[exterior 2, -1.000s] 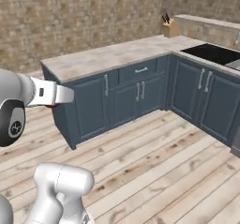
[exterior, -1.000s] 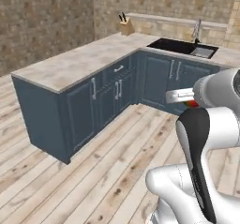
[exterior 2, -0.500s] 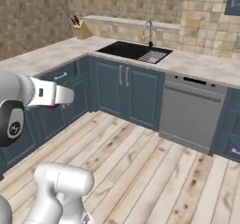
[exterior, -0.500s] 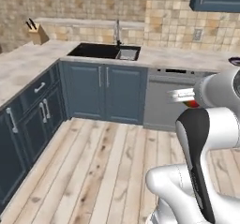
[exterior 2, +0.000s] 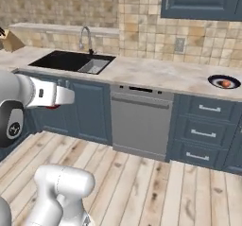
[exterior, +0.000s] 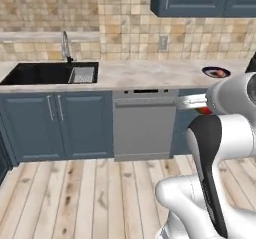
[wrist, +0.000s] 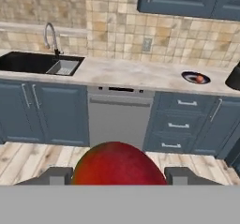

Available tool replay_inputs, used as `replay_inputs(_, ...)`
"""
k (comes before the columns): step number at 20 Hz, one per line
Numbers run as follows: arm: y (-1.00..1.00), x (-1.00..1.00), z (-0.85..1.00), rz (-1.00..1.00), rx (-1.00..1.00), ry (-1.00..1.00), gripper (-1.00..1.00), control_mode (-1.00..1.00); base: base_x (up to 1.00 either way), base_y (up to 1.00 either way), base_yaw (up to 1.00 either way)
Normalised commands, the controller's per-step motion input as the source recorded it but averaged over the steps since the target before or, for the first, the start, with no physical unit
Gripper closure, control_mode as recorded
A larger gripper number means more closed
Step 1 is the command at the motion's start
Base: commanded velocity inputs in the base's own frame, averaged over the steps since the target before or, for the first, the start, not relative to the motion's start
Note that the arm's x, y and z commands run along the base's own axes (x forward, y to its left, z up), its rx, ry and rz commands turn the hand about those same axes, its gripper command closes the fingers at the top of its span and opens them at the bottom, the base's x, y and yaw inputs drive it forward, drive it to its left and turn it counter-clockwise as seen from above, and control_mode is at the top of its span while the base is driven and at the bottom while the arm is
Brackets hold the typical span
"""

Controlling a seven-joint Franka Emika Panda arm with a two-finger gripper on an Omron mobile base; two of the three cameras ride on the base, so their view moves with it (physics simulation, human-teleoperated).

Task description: Pick the peach and mango from the fridge and place them on the plate next to the blender to make a fruit smoothie.

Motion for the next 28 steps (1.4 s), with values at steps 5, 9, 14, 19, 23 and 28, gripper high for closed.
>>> replay_inputs(5,0.00,0.00,0.00,0.00,0.00,0.00,1.00,1.00,1.00,-0.72,-0.38)
replay_inputs(9,0.00,0.00,0.00,0.00,0.00,0.00,1.00,1.00,1.00,-0.78,-0.35)
replay_inputs(14,0.00,0.00,0.00,0.00,0.00,0.00,1.00,1.00,1.00,-0.58,-0.29)
replay_inputs(19,0.00,0.00,0.00,0.00,0.00,0.00,1.00,1.00,0.92,-0.45,-0.14)
replay_inputs(23,0.00,0.00,0.00,0.00,0.00,0.00,1.00,1.00,0.77,-0.33,-0.05)
replay_inputs(28,0.00,0.00,0.00,0.00,0.00,0.00,1.00,1.00,0.56,-0.35,0.00)
